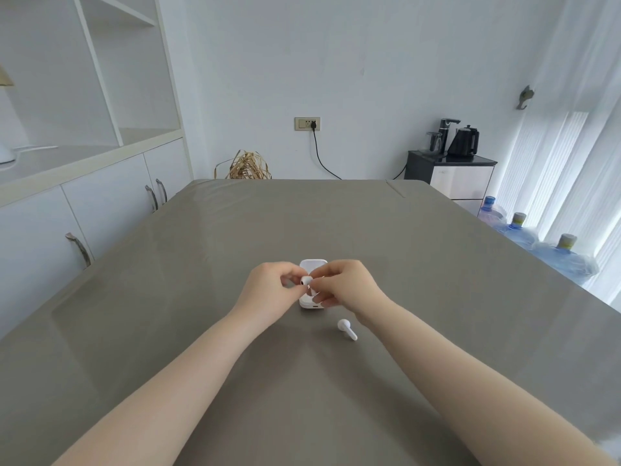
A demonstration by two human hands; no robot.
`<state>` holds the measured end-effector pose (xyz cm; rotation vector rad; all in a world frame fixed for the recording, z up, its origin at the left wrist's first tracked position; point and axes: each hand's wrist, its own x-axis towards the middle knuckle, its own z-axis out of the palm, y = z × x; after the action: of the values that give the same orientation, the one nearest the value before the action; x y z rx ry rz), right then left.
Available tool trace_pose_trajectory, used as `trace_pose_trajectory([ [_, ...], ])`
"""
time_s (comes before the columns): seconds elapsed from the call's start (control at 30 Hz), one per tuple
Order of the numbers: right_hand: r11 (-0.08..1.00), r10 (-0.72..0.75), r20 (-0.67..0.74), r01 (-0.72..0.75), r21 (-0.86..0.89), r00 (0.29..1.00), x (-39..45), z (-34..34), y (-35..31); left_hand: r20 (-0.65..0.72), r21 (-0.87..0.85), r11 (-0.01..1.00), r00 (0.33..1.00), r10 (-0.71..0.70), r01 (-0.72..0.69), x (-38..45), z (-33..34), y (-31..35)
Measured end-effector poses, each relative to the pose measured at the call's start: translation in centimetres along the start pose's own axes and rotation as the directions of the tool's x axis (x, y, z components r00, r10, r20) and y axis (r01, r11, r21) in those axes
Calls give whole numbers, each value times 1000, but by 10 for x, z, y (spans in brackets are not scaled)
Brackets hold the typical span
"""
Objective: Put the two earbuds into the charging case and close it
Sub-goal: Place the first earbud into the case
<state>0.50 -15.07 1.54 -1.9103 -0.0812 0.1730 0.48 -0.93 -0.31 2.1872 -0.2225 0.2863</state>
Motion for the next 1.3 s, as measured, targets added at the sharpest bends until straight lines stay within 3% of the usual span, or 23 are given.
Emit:
trace_pose_trajectory([
  [0.13,996,84,-21,-84,3,996,9,-2,-7,-20,30,997,998,-66,67,10,5,3],
  [0.5,937,119,-58,-131,-323,991,33,9,-5,-2,110,987,993,-117,117,16,16,-3],
  [0.63,973,91,-87,-107,-204,992,36,8,4,-2,112,986,993,-121,120,14,19,-4],
  [0.87,974,103,-110,-123,-188,989,39,10,8,28,113,985,991,-133,129,14,22,-7],
  [1.03,920,91,-96,-120,-373,991,40,13,6,57,107,986,989,-136,129,18,23,-11],
  [1.17,963,106,-98,-126,-238,990,42,10,10,63,96,985,987,-148,142,20,25,-15],
  [1.3,965,107,-99,-127,-228,989,40,11,10,61,98,984,986,-153,146,21,26,-17],
])
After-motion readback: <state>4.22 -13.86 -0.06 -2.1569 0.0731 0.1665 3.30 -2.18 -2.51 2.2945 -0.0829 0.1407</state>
